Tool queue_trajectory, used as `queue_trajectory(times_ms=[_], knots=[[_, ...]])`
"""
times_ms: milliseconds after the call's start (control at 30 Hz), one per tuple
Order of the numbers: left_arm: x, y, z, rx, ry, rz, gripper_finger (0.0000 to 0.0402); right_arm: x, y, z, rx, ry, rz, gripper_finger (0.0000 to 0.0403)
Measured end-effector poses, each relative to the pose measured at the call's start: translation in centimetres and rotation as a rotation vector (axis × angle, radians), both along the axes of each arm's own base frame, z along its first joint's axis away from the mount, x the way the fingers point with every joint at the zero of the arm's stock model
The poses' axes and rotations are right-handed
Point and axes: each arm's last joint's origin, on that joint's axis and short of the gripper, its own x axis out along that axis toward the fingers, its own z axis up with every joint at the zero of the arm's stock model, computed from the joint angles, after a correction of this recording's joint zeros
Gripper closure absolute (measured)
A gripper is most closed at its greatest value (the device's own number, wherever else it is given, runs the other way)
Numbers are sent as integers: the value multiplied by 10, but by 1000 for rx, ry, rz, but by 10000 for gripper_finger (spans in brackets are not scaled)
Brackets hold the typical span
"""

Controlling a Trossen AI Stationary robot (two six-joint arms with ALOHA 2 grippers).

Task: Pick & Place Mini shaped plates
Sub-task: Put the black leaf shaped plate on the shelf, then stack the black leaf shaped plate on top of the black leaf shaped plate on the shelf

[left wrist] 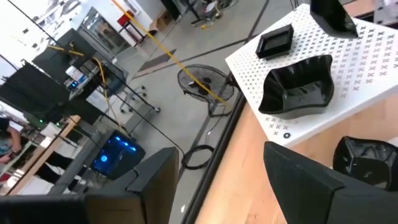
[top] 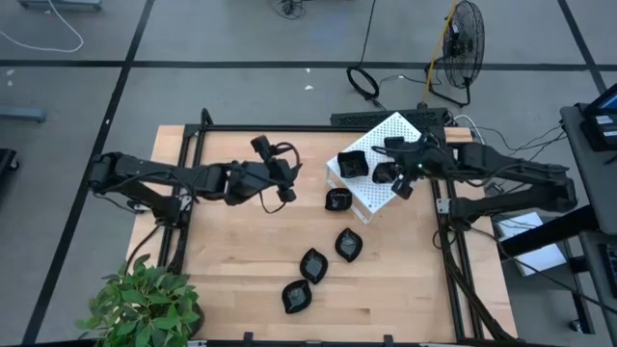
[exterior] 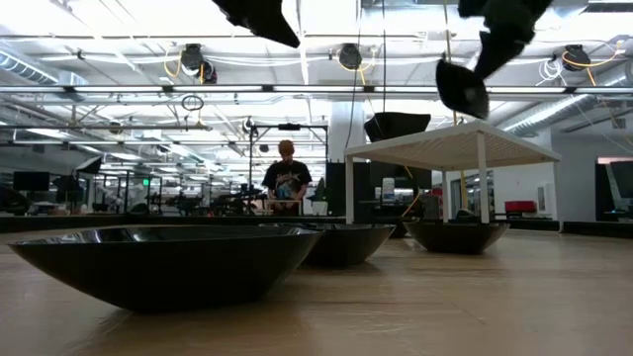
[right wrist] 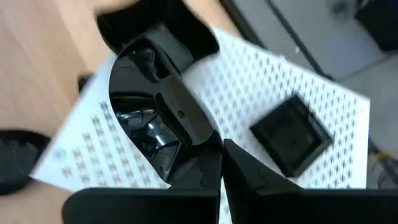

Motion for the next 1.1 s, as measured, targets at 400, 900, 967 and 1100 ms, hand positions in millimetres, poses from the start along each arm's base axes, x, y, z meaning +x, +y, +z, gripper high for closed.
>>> queue_trajectory(times_ms=[400, 900, 967, 1100], knots=[[-2, 6, -5, -28, 33, 26, 163, -4, -11, -30, 62, 91, -55, 403], [-2, 6, -5, -32, 31, 28, 163, -4, -12, -32, 61, 90, -74, 325], [-2, 6, -5, -32, 31, 28, 163, -4, -13, -31, 45, 88, -83, 309], [-2, 6, -5, -33, 30, 28, 163, -4, -14, -29, 7, 73, -94, 284]])
